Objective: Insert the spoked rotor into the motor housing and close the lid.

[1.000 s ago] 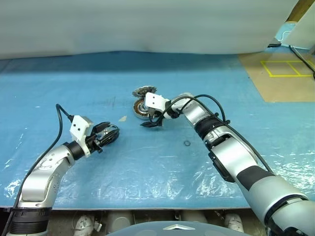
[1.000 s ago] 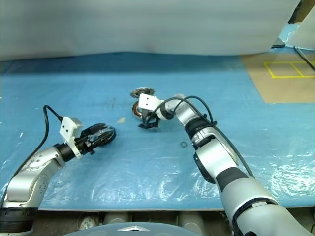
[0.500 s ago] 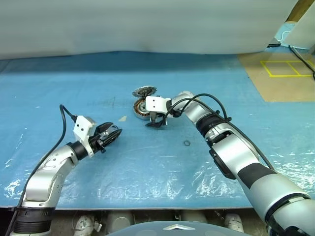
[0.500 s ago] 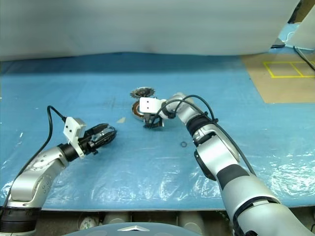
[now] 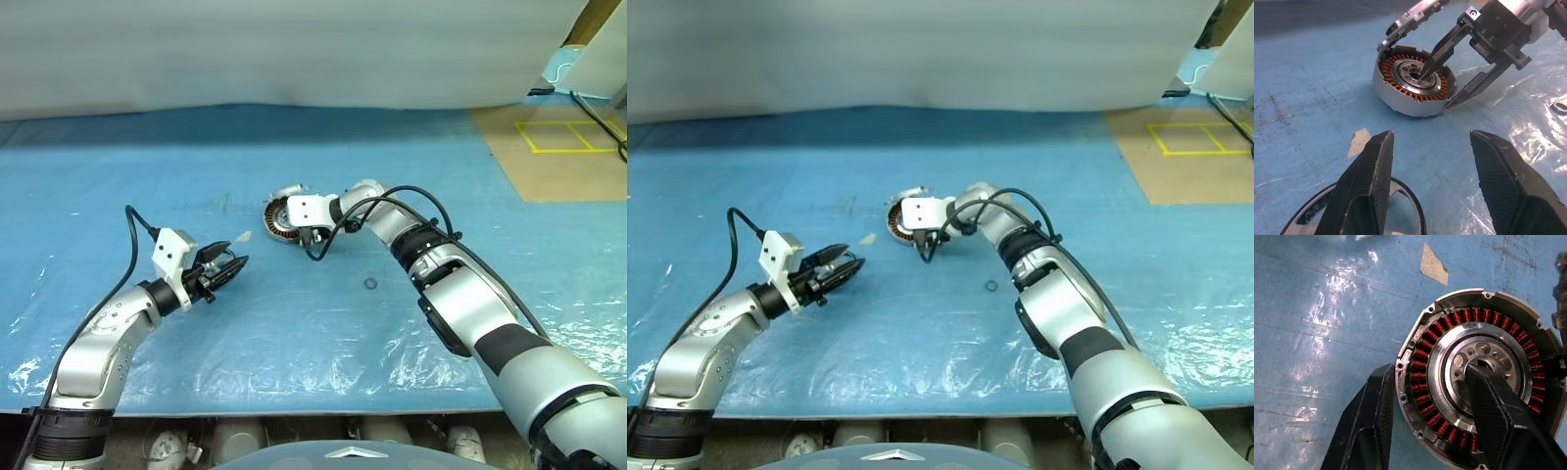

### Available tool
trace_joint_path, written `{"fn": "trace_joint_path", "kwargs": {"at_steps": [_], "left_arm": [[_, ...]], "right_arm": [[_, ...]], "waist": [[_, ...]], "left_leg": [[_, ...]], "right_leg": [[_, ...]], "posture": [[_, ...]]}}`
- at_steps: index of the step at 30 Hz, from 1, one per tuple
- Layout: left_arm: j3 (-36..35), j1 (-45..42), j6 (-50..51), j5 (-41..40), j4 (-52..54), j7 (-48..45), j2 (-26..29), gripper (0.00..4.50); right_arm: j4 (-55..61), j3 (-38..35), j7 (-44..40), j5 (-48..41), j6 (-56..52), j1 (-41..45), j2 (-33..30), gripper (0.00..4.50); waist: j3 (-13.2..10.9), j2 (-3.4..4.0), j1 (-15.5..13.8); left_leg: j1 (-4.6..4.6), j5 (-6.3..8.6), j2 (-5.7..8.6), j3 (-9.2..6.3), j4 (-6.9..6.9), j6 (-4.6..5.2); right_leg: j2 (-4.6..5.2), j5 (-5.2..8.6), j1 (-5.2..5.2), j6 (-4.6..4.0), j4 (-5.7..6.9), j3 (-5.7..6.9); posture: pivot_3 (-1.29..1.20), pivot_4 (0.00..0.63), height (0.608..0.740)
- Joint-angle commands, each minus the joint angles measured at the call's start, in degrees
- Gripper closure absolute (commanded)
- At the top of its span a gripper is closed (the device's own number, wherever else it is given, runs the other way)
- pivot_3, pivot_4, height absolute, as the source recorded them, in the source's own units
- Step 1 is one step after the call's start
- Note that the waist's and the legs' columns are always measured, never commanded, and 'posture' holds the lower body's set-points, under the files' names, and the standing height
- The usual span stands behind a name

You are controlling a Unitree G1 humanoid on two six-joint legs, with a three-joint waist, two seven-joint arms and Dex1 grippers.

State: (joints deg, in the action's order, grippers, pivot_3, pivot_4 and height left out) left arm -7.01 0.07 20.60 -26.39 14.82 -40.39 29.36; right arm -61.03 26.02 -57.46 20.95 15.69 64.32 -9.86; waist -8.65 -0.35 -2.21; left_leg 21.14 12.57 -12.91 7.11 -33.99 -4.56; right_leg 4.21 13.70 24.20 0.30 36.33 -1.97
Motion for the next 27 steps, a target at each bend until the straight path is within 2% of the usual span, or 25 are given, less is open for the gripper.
{"fn": "trace_joint_path", "kwargs": {"at_steps": [1, 5, 8, 12, 15, 18, 22, 27], "left_arm": [[-0.3, -0.6, 0.0, -0.8, 2.3, -0.1, 0.0, 1.95], [0.1, -0.9, 0.3, -1.0, 2.4, -0.3, 0.0, 1.95], [0.6, -1.1, 0.7, -1.0, 2.3, -0.8, 0.1, 1.95], [1.2, -1.6, 1.3, -1.2, 2.0, -1.6, 0.1, 1.95], [2.0, -2.1, 1.8, -1.3, 1.8, -2.0, -0.2, 1.95], [3.0, -2.4, 2.6, -1.4, 1.7, -2.4, -0.6, 1.95], [4.3, -2.1, 3.0, -1.3, 1.9, -3.3, -0.5, 1.95], [3.7, -2.7, 3.1, -1.5, 0.9, -4.2, 0.3, 1.95]], "right_arm": [[1.9, -0.1, -4.6, -0.4, -2.8, 0.2, -2.0, 2.30], [16.5, -0.2, -17.1, -4.6, -8.3, -5.2, -6.1, 2.30], [33.0, 0.0, -25.2, -8.1, -20.2, -11.2, -9.7, 2.30], [50.4, 1.9, -29.9, -9.3, -39.6, -17.3, -13.5, 2.30], [59.1, 4.7, -30.0, -8.0, -52.4, -19.8, -16.0, 2.30], [62.5, 7.0, -28.1, -8.5, -64.6, -20.1, -16.2, 2.30], [64.3, 9.7, -24.4, -9.9, -74.7, -21.3, -15.7, 2.30], [65.6, 11.3, -17.8, -11.9, -81.4, -22.7, -13.2, 2.30]], "waist": [[0.0, 0.01, -0.2], [0.0, -0.01, -0.6], [0.0, -0.02, -0.6], [0.0, -0.02, -0.4], [0.0, -0.02, -0.3], [0.0, -0.02, -0.3], [0.0, -0.01, -0.3], [0.1, -0.05, -0.1]], "left_leg": [[0.00, 0.02, -0.02, 0.00, -0.07, -0.02], [0.15, -0.01, -0.02, 0.02, -0.21, 0.06], [0.24, -0.15, -0.07, 0.01, -0.20, 0.24], [0.21, -0.15, -0.20, 0.01, -0.17, 0.21], [0.13, -0.05, -0.19, 0.01, -0.15, -0.02], [-0.01, -0.09, -0.19, 0.02, -0.13, -0.09], [-0.12, -0.11, -0.19, 0.02, -0.11, -0.13], [-0.30, -0.12, -0.20, 0.02, 0.00, -0.17]], "right_leg": [[0.00, 0.01, 0.00, -0.02, 0.06, 0.00], [0.11, 0.04, -0.01, -0.06, 0.16, 0.14], [0.06, 0.03, -0.01, -0.04, 0.08, 0.18], [-0.04, -0.06, 0.01, 0.11, 0.07, 0.22], [-0.03, 0.03, -0.01, -0.04, 0.09, 0.19], [-0.01, 0.04, -0.06, -0.05, 0.13, 0.13], [0.00, 0.04, -0.12, -0.06, 0.16, 0.10], [-0.01, 0.05, -0.24, -0.06, 0.10, 0.10]], "posture": [[0.00, 0.150, 0.740], [0.00, 0.150, 0.740], [0.00, 0.150, 0.740], [0.00, 0.150, 0.740], [0.00, 0.150, 0.740], [0.00, 0.150, 0.740], [0.00, 0.150, 0.740], [0.00, 0.150, 0.740]]}}
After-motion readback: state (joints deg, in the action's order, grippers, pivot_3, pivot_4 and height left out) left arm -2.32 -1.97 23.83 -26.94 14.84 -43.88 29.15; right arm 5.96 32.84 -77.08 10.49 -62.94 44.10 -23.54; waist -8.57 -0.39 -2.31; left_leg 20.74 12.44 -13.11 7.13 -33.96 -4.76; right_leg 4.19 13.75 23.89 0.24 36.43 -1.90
